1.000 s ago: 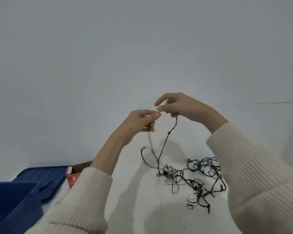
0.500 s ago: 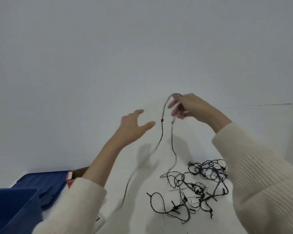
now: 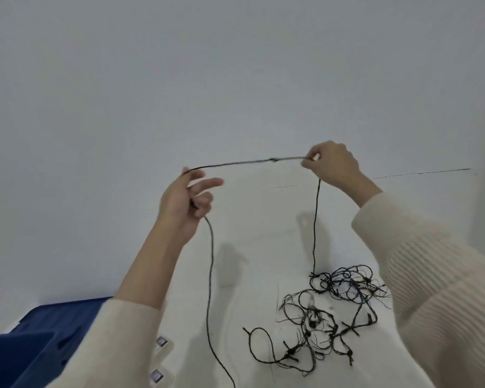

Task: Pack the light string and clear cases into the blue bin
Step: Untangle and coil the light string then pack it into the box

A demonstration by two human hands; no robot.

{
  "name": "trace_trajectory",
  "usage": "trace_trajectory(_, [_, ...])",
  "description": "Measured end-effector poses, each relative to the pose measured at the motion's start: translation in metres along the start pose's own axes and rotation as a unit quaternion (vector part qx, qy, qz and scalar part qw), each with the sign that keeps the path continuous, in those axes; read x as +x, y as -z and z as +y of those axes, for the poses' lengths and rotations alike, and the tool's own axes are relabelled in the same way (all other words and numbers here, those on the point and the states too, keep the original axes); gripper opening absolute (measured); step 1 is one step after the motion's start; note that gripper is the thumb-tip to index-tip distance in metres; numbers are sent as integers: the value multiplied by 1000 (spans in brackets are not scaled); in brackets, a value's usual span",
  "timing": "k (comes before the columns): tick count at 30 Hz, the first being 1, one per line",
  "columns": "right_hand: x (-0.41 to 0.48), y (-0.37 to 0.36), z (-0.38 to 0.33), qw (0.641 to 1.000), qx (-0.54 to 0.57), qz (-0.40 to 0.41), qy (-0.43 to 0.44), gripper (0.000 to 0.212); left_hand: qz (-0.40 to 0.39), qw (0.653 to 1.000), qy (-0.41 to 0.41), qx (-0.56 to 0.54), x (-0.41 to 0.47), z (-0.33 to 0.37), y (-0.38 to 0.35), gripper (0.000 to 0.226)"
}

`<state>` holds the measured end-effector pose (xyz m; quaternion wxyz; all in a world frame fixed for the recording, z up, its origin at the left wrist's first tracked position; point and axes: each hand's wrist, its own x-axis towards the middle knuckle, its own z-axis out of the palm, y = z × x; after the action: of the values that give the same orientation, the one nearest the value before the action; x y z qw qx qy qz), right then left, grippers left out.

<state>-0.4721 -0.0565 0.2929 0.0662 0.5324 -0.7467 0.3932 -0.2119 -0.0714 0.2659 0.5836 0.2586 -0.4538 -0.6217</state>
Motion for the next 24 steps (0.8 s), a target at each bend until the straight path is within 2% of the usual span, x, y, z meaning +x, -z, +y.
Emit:
trace_trajectory(2, [-3,-5,30,994,-22,-67,-83,25,68,997,3,-40,6,6,22,25])
trace_trajectory(3, [-5,-4,39,987,14,-110,-120,30,87,996,14,-35,8,8,31,27])
trace_trajectory(4, [-7,-3,42,976,76,-140,-149,34,88,995,35,-35,8,8,36,28])
trace_trajectory(6, [-7,0,32,949,221,-153,-167,32,40,993,84,-77,4,7,33,30])
trace_trajectory(8, [-6,9,2,913,352,-168,-118,17,-38,985,101,-133,-3,7,16,28])
trace_trajectory(10, [-11,21,-36,874,432,-221,-37,14,-119,984,73,-107,-5,4,-9,28])
trace_trajectory(12, [-20,33,-71,858,431,-276,38,14,-171,984,9,51,-8,-1,-35,28])
trace_trajectory(13, [-24,38,-85,862,412,-285,75,14,-191,971,-24,143,-10,-3,-47,28])
trace_trajectory(14, [-26,43,-95,871,391,-278,106,13,-205,955,-49,206,-13,-5,-57,27])
trace_trajectory(16, [-26,48,-105,891,368,-229,132,11,-207,947,-79,234,-17,-6,-67,25])
trace_trajectory(19, [-16,51,-99,908,390,-115,96,10,-149,949,-127,248,-13,0,-58,20])
trace_trajectory(21, [-11,52,-87,883,459,-96,38,10,-142,936,-140,290,-10,3,-46,19])
trace_trajectory(23, [-9,51,-76,838,532,-122,-12,10,-160,915,-131,348,-10,0,-35,18])
trace_trajectory(24, [-8,50,-72,827,546,-130,-25,11,-162,913,-127,353,-9,-4,-30,19])
